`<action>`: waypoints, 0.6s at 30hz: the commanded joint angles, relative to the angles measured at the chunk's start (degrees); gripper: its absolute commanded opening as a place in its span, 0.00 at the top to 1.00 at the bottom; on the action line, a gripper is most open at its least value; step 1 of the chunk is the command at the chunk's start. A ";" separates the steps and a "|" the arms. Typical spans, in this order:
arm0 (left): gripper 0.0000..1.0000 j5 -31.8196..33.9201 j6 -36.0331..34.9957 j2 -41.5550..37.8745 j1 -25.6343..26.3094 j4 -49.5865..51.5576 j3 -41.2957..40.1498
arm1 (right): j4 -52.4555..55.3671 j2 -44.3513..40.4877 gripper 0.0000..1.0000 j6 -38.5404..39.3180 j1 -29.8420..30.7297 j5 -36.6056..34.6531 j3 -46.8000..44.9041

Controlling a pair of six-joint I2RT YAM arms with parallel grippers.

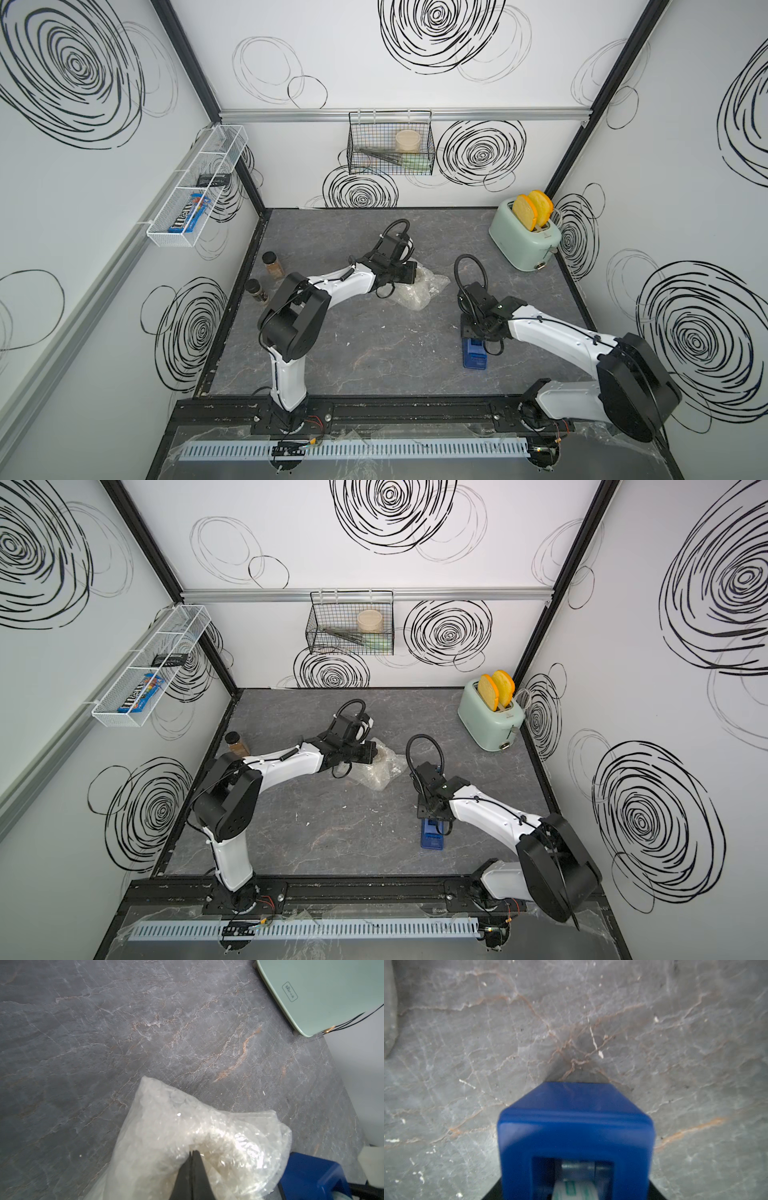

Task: Wrap mugs in bubble wrap
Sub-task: Move the Tape Cutter to the center of the board.

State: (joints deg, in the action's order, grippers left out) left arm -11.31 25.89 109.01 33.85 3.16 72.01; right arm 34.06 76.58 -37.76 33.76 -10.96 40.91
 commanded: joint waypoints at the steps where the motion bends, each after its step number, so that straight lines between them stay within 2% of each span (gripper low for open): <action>1: 1.00 -0.11 -0.92 1.99 -0.77 0.95 -0.86 | 0.89 1.74 0.66 8.76 -3.84 -1.81 7.20; 5: 1.00 -0.81 -1.19 2.75 -1.06 1.22 -0.50 | 0.07 5.34 0.62 20.42 -8.97 3.12 14.40; 10: 1.00 -1.59 -2.84 4.67 -1.06 2.74 1.56 | -0.94 11.79 0.60 29.97 -14.22 7.98 19.53; 18: 1.00 -3.06 -2.86 6.30 -1.06 3.25 3.73 | 1.47 23.61 0.60 38.93 -16.81 8.89 28.05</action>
State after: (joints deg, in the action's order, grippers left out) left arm -14.55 24.01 112.03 33.32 3.88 75.16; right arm 34.35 99.07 -4.71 17.08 -3.18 64.71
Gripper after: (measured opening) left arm 0.050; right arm 0.610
